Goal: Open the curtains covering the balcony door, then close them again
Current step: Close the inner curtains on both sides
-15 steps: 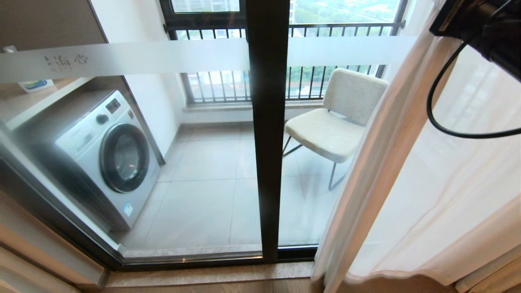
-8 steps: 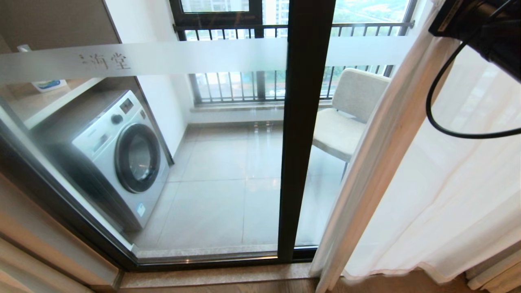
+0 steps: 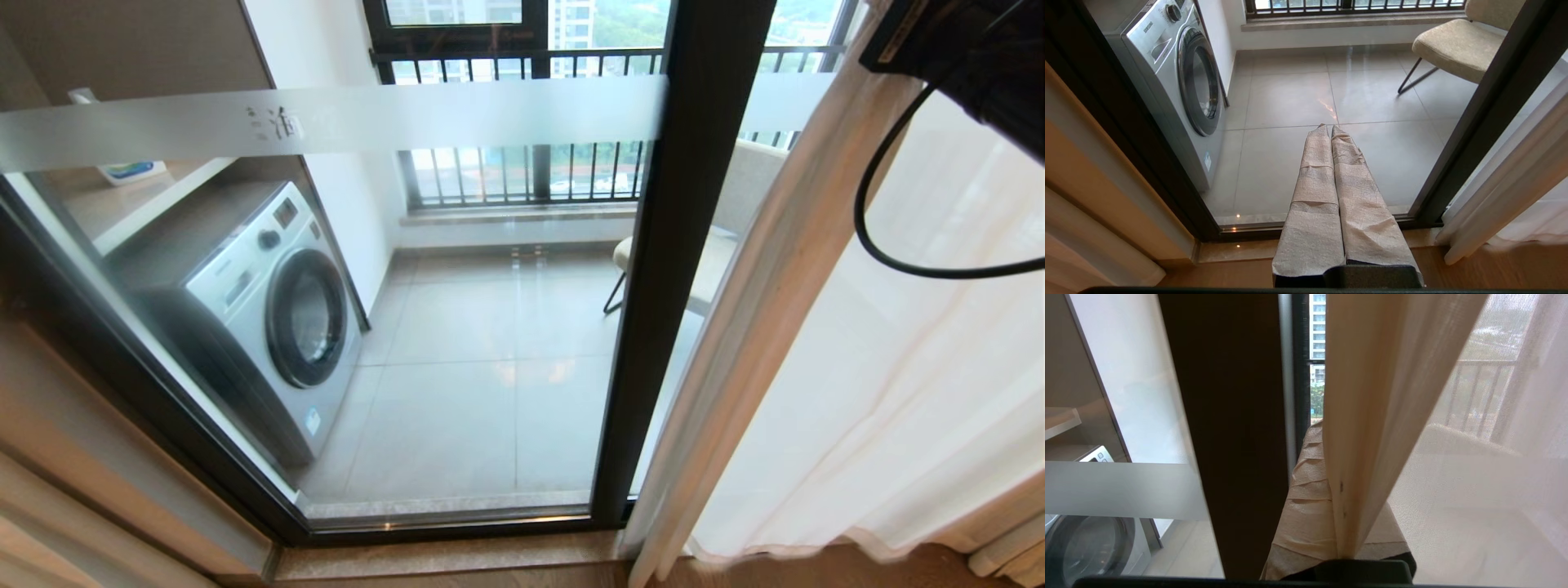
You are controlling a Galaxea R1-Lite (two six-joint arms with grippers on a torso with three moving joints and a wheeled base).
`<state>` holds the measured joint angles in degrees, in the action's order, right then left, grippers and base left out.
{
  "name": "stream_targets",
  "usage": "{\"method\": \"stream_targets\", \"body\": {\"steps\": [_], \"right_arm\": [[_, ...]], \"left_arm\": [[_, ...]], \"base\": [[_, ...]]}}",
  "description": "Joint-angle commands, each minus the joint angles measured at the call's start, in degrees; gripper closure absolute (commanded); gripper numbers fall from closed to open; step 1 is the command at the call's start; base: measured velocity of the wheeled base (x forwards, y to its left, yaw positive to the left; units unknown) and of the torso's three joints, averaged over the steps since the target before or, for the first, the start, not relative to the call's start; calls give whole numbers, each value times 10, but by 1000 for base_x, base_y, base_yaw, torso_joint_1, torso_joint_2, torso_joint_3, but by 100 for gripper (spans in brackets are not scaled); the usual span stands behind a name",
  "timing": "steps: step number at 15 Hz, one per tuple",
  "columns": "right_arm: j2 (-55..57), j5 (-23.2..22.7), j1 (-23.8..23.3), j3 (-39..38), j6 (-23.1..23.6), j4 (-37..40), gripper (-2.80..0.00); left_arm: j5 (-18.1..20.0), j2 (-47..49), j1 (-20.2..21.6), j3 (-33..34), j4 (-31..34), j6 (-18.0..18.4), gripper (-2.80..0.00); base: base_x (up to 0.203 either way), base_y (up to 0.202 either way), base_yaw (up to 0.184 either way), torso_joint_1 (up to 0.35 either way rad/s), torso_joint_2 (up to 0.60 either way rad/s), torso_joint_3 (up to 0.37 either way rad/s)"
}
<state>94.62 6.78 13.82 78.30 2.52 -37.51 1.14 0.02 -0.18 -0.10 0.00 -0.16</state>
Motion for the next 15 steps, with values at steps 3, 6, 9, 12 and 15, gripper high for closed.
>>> {"method": "stream_targets", "body": {"steps": [3,6,9,12,15], "right_arm": [[-2,4,2,0,1,-2,0],[-3,4,2,0,1,-2,0],[-4,4,2,0,1,-2,0],[-5,4,2,0,1,-2,0],[-9,4,2,-1,1,0,0]], "left_arm": [[0,0,0,0,0,0,0],[0,0,0,0,0,0,0],[0,0,0,0,0,0,0],[0,0,0,0,-1,0,0],[0,0,0,0,-1,0,0]], "base": [[0,187,2,2,1,4],[0,191,1,1,2,1],[0,158,0,4,1,3],[0,21,0,1,0,1],[0,0,0,0,0,0]]}}
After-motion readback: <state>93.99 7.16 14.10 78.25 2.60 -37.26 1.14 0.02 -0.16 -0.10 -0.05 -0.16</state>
